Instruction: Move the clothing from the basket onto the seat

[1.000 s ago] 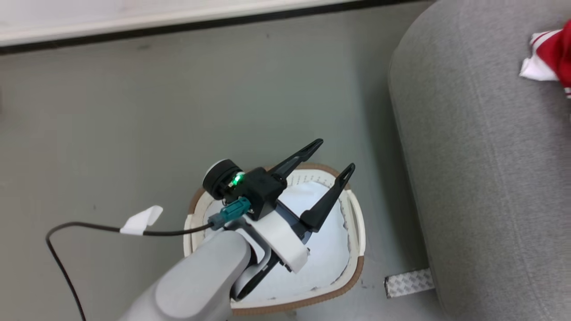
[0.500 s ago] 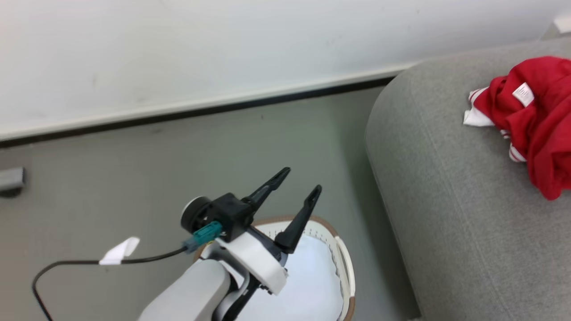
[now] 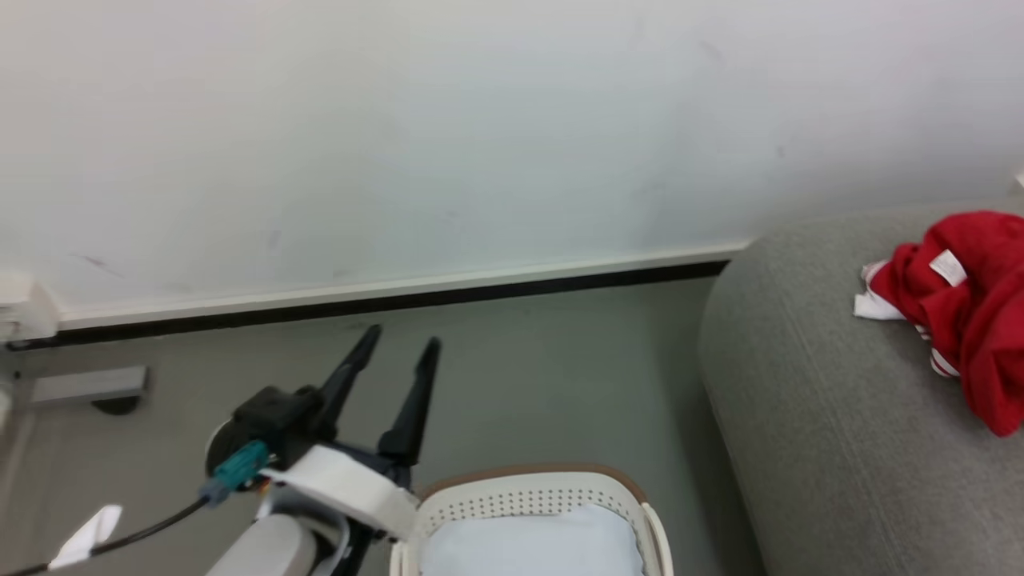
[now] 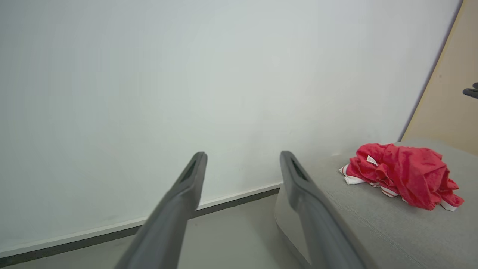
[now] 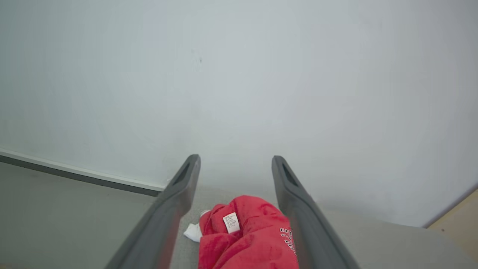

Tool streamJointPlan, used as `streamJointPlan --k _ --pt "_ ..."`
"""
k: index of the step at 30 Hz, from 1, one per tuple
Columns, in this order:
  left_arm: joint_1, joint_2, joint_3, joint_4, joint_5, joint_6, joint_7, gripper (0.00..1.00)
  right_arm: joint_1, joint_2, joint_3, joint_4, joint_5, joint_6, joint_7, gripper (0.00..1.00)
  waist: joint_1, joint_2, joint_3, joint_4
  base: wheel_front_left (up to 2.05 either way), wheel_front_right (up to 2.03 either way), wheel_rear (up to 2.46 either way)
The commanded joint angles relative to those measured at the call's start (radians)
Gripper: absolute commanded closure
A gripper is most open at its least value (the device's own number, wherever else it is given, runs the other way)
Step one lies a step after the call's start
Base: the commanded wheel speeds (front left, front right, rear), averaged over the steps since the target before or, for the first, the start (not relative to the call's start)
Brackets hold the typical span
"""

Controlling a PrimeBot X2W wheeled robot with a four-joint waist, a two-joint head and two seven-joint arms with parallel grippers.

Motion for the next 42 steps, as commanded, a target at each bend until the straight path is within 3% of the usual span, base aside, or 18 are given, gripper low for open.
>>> streamJointPlan --k 1,6,11,22,32,42 --pt "0.043 0.012 0.031 -0.013 -0.016 0.007 -0.002 0.00 0.044 0.029 -0.028 -0.020 -0.012 -0.002 -0.040 0.00 0.0002 0.0000 -0.034 0.039 0.00 0.00 0.00" --pt "0.136 0.027 0.132 -0.047 0.006 0.031 -0.002 0.00 0.150 0.116 -0.140 -0.073 -0.068 -0.002 -0.130 0.00 0.0002 0.0000 -0.059 0.069 0.00 0.00 0.00" --pt "0.235 0.005 0.237 -0.085 0.031 0.051 -0.002 0.00 0.290 0.232 -0.257 -0.143 -0.140 -0.002 -0.175 0.00 0.0002 0.0000 -0.073 0.091 0.00 0.00 0.00" --pt "0.424 -0.101 0.436 -0.116 0.139 0.018 -0.002 0.00 0.586 0.471 -0.372 -0.297 -0.280 -0.002 -0.209 0.00 0.0002 0.0000 -0.084 0.117 0.00 0.00 0.00" --pt "0.474 -0.187 0.529 -0.097 0.255 -0.060 -0.002 0.00 0.710 0.567 -0.380 -0.372 -0.362 -0.002 -0.212 0.00 0.0002 0.0000 -0.089 0.102 0.00 0.00 0.00" --pt "0.463 -0.229 0.573 -0.084 0.341 -0.120 -0.002 0.00 0.724 0.591 -0.380 -0.385 -0.381 -0.002 -0.213 0.00 0.0002 0.0000 -0.081 0.092 0.00 0.00 0.00"
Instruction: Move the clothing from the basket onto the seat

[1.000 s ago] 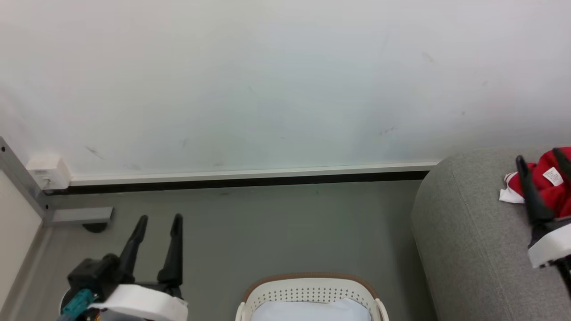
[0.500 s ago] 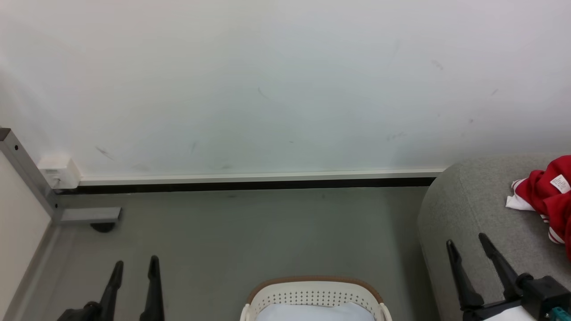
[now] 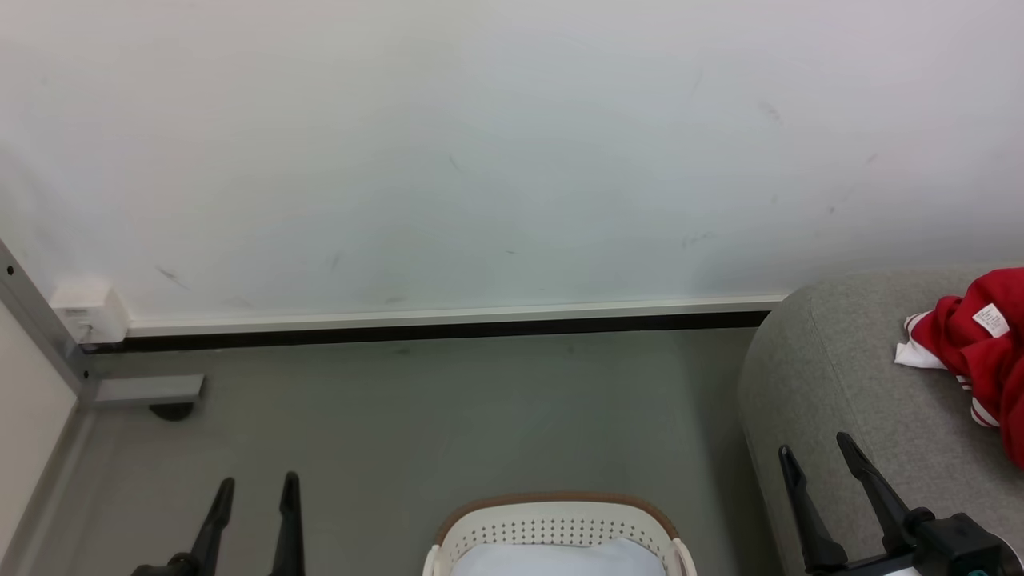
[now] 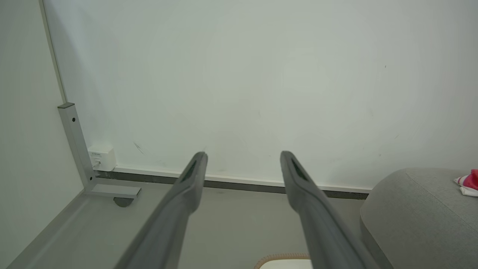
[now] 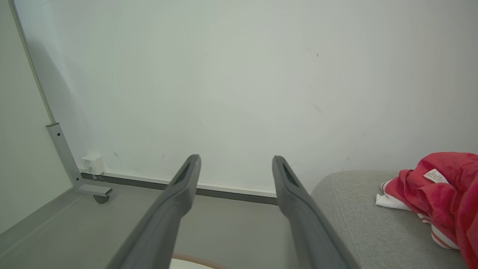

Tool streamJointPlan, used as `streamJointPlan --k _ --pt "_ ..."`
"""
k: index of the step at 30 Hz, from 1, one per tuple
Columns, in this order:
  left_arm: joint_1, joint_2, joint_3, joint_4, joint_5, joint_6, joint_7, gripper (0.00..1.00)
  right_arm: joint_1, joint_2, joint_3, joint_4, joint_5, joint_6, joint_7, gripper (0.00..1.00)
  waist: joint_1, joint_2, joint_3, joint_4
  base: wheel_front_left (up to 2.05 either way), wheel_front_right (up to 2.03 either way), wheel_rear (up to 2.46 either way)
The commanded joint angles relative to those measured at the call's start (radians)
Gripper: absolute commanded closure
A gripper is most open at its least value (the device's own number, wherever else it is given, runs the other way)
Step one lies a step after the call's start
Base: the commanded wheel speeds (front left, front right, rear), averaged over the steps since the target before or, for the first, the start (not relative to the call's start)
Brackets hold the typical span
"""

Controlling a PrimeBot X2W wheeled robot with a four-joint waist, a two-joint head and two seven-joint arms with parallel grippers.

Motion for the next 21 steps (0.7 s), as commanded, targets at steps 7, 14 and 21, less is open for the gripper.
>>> streamJointPlan --k 7,14,21 --pt "-0.009 -0.017 0.022 0.012 0.038 -0.023 -0.002 0.00 0.003 0.003 -0.002 0.006 -0.008 -0.002 -0.003 0.00 0.0000 0.0000 0.005 -0.006 0.00 0.00 0.00" --pt "-0.008 -0.027 0.029 0.014 0.052 -0.032 -0.002 0.00 -0.004 0.008 -0.007 0.005 -0.001 -0.002 -0.003 0.00 0.0000 0.0000 0.004 -0.007 0.00 0.00 0.00" --pt "-0.005 -0.031 0.034 0.015 0.053 -0.037 -0.002 0.00 -0.008 0.011 -0.009 0.002 0.009 -0.002 -0.003 0.00 0.0000 0.0000 0.005 -0.008 0.00 0.00 0.00"
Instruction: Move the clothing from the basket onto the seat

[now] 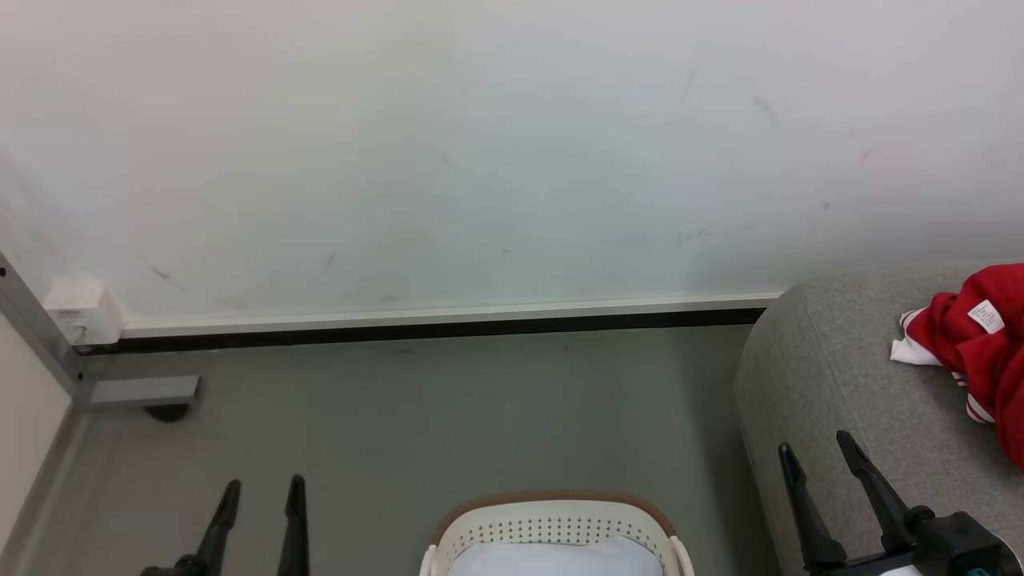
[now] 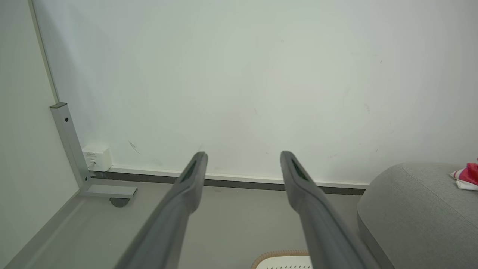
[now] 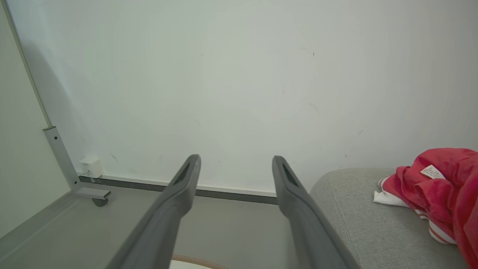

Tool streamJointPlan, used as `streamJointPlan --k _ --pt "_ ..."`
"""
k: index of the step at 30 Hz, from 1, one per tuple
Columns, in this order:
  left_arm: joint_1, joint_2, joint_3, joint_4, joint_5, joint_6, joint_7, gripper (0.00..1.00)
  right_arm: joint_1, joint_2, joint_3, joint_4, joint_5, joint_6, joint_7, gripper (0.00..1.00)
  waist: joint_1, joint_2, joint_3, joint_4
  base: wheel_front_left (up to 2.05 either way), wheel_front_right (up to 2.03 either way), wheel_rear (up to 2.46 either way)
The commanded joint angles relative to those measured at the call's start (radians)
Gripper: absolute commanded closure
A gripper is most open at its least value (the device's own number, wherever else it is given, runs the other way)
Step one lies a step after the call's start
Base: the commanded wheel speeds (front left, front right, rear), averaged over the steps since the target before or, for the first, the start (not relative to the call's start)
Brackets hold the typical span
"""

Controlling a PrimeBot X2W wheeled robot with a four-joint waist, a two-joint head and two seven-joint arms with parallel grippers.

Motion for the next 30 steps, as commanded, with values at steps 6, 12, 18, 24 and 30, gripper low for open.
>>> streamJointPlan --k 6,12,18,24,30 --pt "0.000 -0.002 0.000 0.005 0.002 -0.006 0.000 1.00 -0.001 0.001 0.001 0.000 0.001 0.000 0.000 1.00 0.0000 -0.0001 0.001 -0.002 0.00 0.00 0.00" --pt "-0.012 -0.007 0.010 0.046 -0.067 -0.008 0.029 1.00 0.010 0.009 -0.008 0.015 0.067 0.000 0.018 1.00 0.0000 -0.0001 0.003 -0.002 0.00 0.00 0.00" --pt "-0.026 -0.006 0.015 0.052 -0.186 -0.011 0.058 1.00 0.003 0.014 -0.030 0.017 0.174 0.000 0.047 1.00 0.0000 -0.0001 0.006 0.000 0.00 0.00 0.00" --pt "-0.039 -0.006 0.017 0.056 -0.296 -0.015 0.082 1.00 -0.004 0.019 -0.051 0.018 0.274 0.000 0.073 1.00 0.0000 -0.0001 0.008 0.001 0.00 0.00 0.00" --pt "-0.052 -0.005 0.022 0.062 -0.398 -0.018 0.107 1.00 -0.010 0.025 -0.070 0.018 0.367 0.000 0.097 1.00 0.0000 -0.0001 0.011 0.003 0.00 0.00 0.00"
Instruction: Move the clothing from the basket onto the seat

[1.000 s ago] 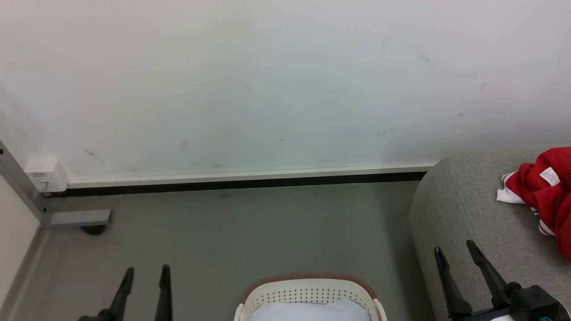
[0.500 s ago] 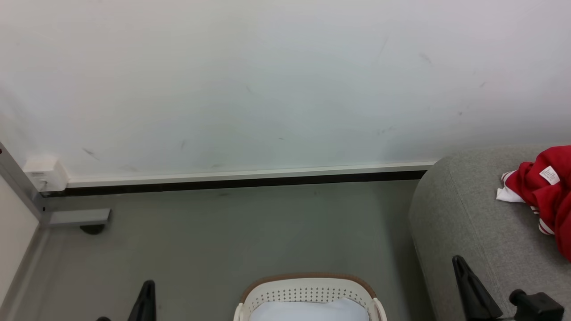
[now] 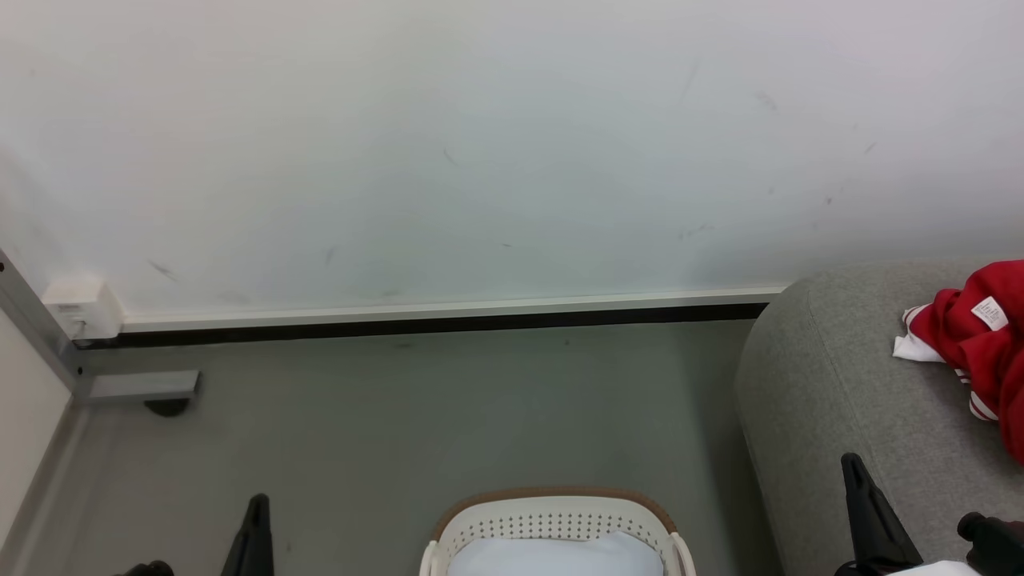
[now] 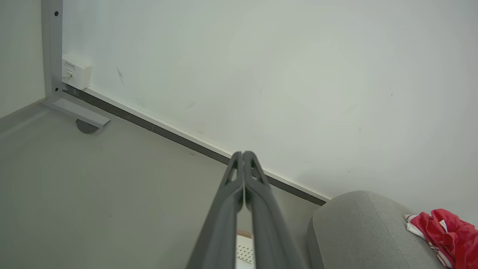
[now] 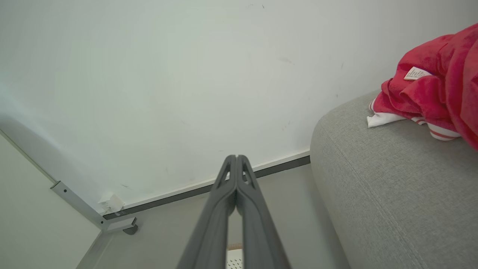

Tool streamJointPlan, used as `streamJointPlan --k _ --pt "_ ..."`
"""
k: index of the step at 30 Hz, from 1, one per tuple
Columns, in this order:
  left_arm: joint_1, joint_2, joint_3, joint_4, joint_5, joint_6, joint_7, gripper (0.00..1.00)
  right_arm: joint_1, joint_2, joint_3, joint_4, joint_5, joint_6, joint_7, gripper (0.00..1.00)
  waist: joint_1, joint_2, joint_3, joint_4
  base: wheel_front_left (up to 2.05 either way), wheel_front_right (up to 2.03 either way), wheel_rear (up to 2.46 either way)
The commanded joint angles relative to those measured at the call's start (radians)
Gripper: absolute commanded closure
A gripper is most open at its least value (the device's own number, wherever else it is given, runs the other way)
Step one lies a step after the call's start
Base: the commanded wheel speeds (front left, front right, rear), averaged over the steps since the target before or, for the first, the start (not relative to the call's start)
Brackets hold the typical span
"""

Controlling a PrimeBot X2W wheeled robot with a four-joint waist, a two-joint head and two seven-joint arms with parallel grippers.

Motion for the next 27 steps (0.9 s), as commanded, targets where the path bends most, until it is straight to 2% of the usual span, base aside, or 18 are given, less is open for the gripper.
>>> streamJointPlan --k 1,27 --pt "-0.031 0.005 0.006 -0.010 -0.053 -0.005 0.012 1.00 -0.031 -0.002 -0.014 -0.014 0.051 0.000 0.011 1.00 0.0000 0.0000 0.001 0.001 0.00 0.00 0.00" --pt "-0.082 0.007 0.027 0.017 -0.406 -0.016 0.103 1.00 -0.050 0.017 -0.083 -0.014 0.371 -0.001 0.097 1.00 0.0000 0.0000 0.012 0.007 0.00 0.00 0.00"
